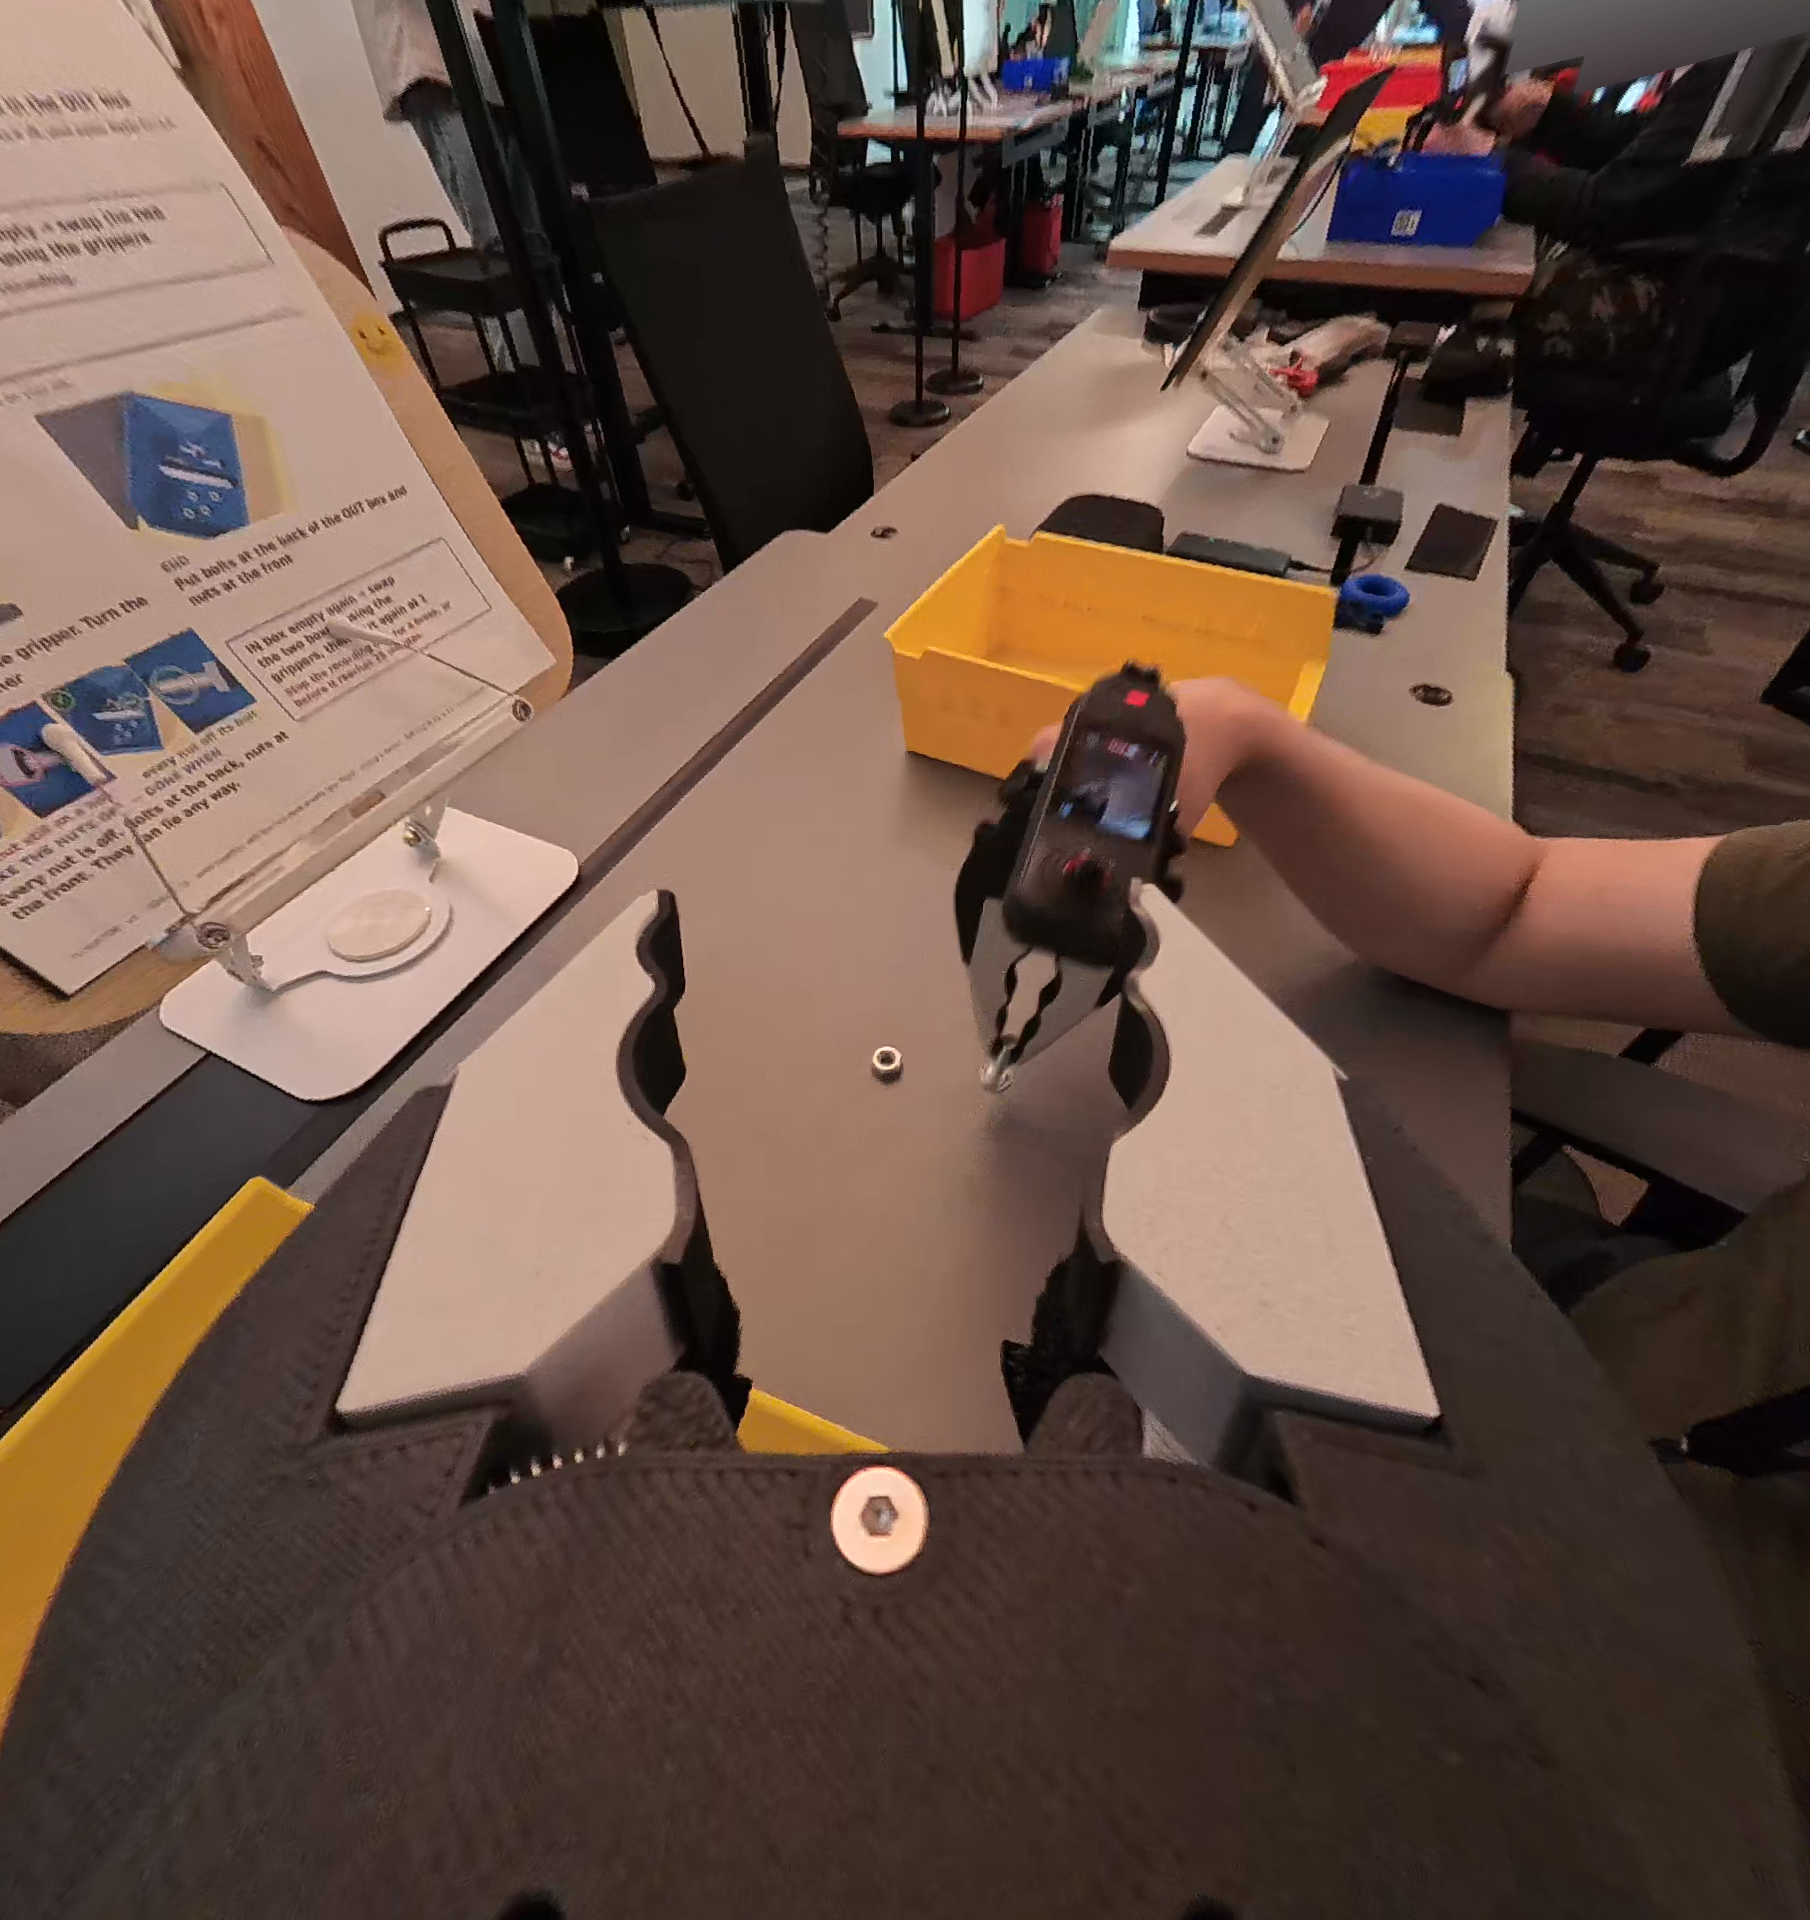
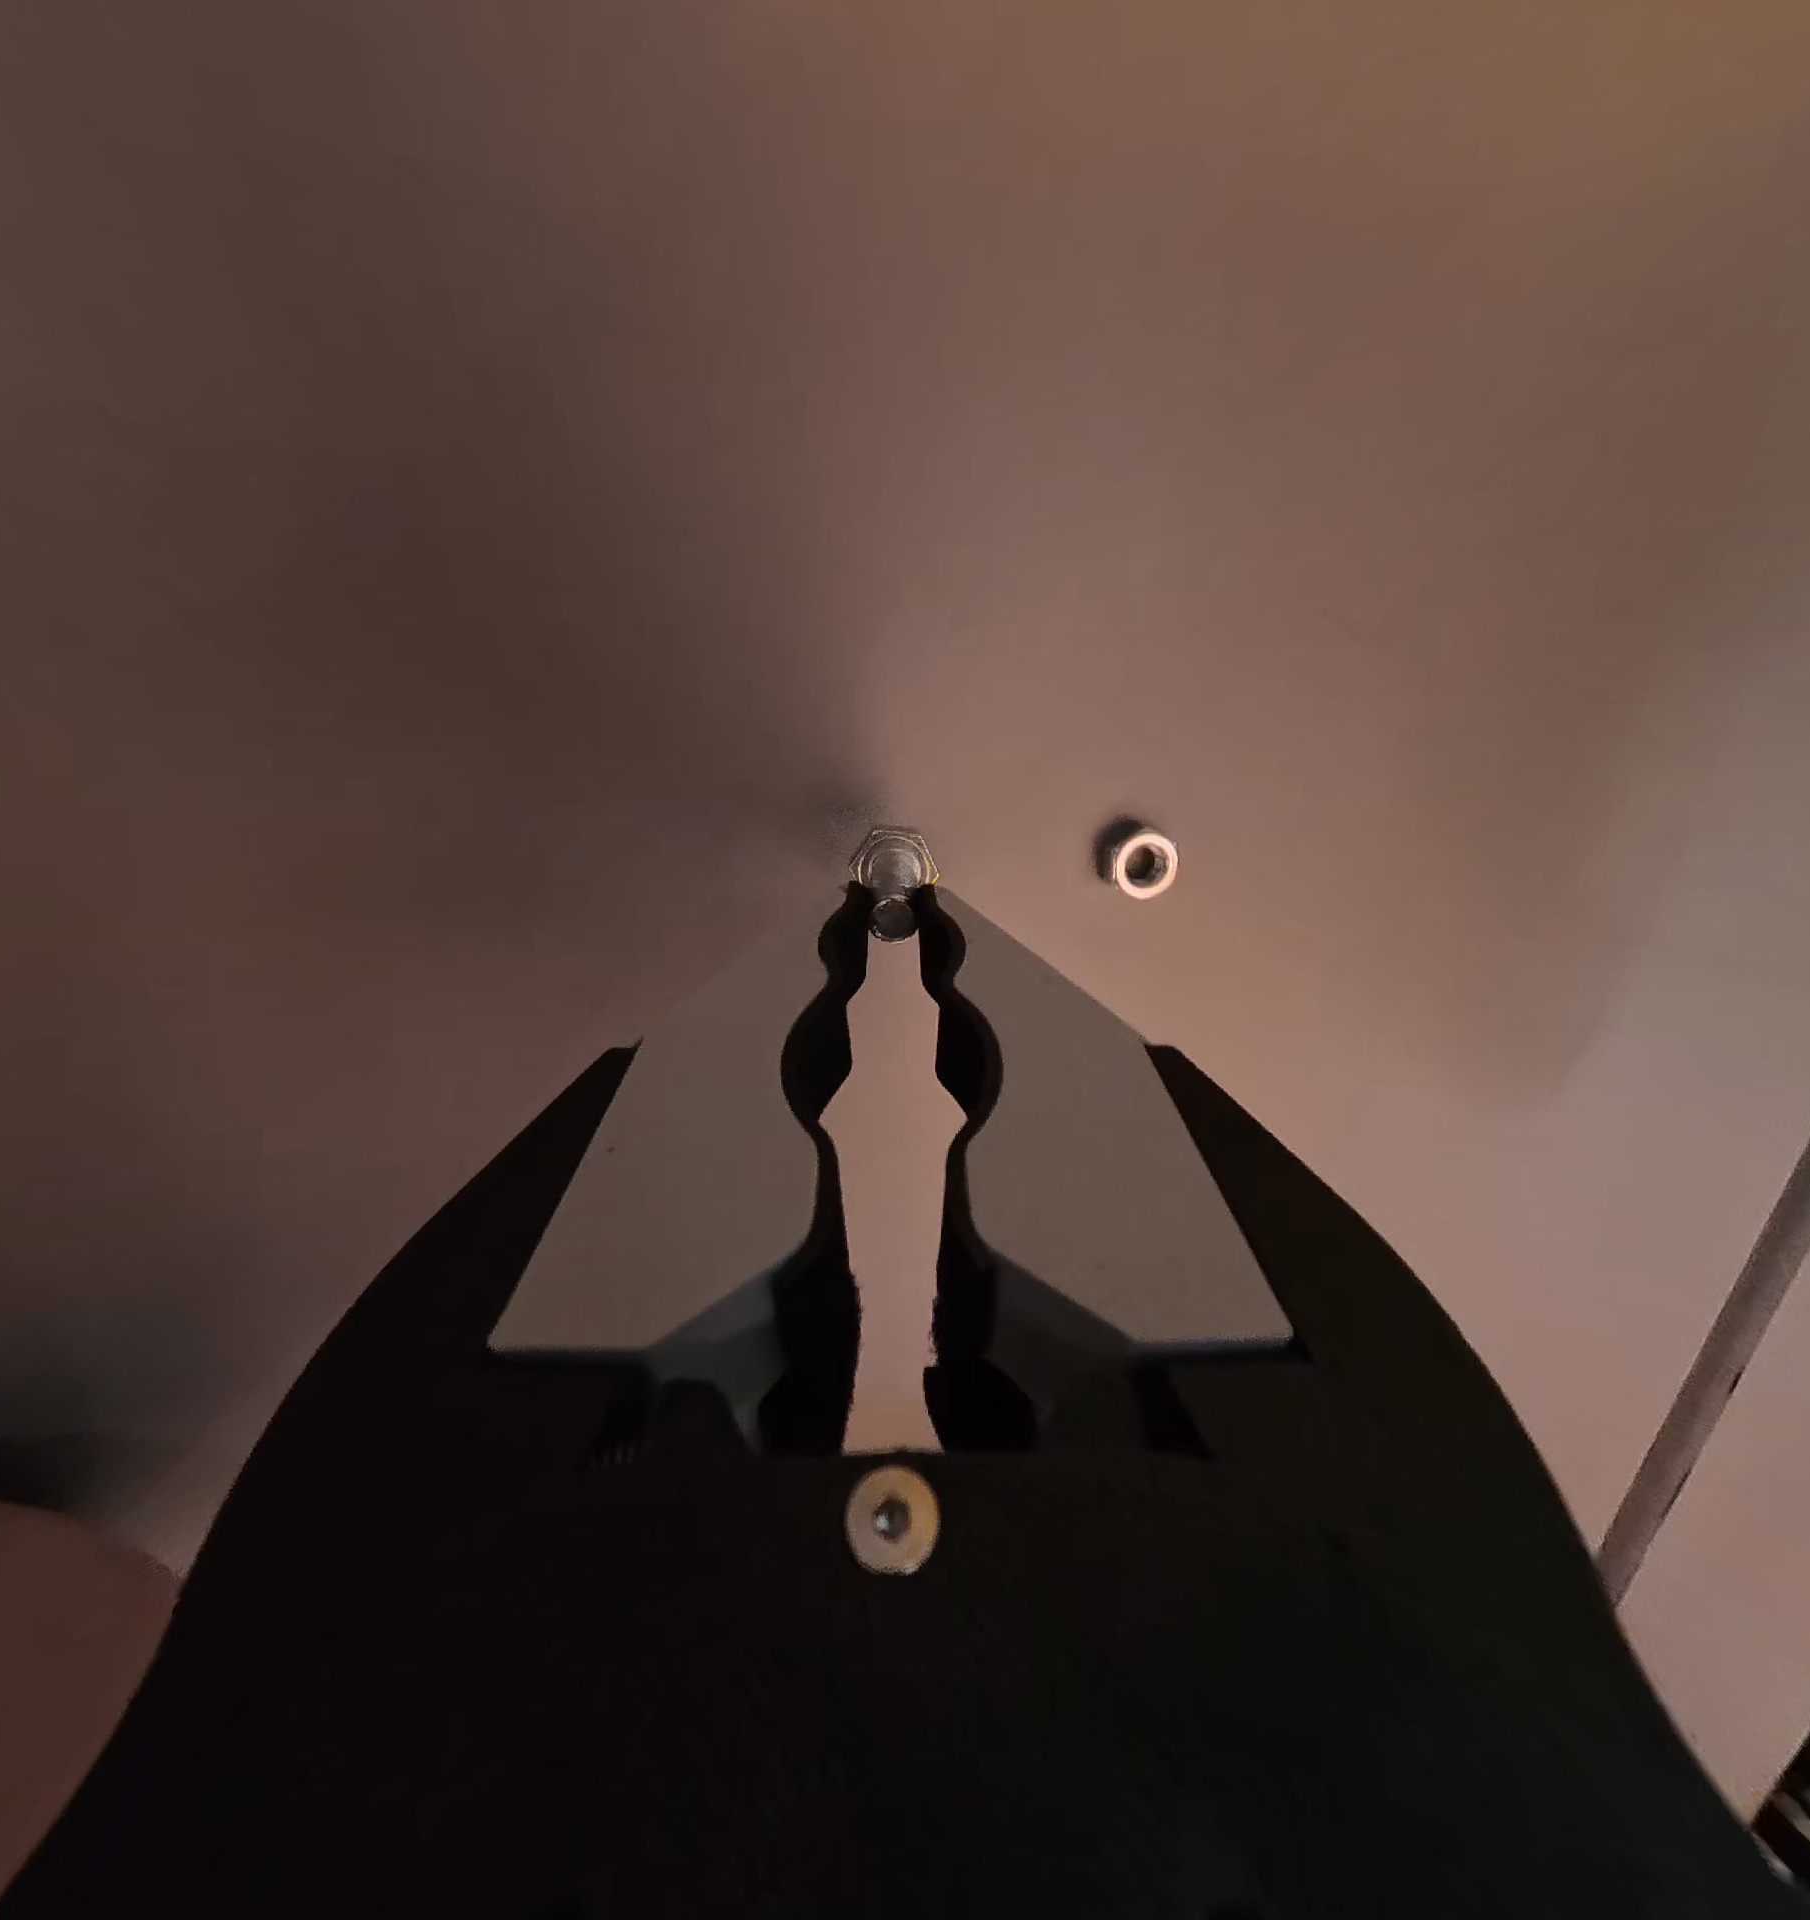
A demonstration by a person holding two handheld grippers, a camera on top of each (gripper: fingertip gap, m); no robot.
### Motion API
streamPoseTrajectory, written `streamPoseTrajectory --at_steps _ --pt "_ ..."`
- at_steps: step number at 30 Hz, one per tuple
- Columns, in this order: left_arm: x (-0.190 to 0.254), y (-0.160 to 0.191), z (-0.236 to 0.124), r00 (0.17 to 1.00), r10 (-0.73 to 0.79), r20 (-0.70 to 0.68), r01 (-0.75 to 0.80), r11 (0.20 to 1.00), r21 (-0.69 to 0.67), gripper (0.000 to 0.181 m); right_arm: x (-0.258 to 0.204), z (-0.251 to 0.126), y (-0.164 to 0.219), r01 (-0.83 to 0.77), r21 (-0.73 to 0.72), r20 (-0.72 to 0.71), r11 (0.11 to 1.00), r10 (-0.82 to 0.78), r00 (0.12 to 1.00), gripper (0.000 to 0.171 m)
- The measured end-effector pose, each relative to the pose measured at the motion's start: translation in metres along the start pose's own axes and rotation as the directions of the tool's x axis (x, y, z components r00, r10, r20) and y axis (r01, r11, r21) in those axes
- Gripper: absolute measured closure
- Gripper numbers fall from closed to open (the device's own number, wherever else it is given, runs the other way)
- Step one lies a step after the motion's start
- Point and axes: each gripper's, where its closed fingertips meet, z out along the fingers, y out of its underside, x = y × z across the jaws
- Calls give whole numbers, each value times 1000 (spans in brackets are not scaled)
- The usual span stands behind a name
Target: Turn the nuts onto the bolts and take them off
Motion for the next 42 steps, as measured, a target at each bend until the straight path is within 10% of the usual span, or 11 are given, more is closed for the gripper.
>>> streamPoseTrajectory --at_steps 15,42 --pt "57 77 163 927 24 -374 -129 958 -256 138 -2 -127 -9 -177 455 7 873 196 981 163" --pt "77 89 171 886 123 -447 -252 937 -242 167 -1 -142 -22 -165 547 18 821 185 983 164"
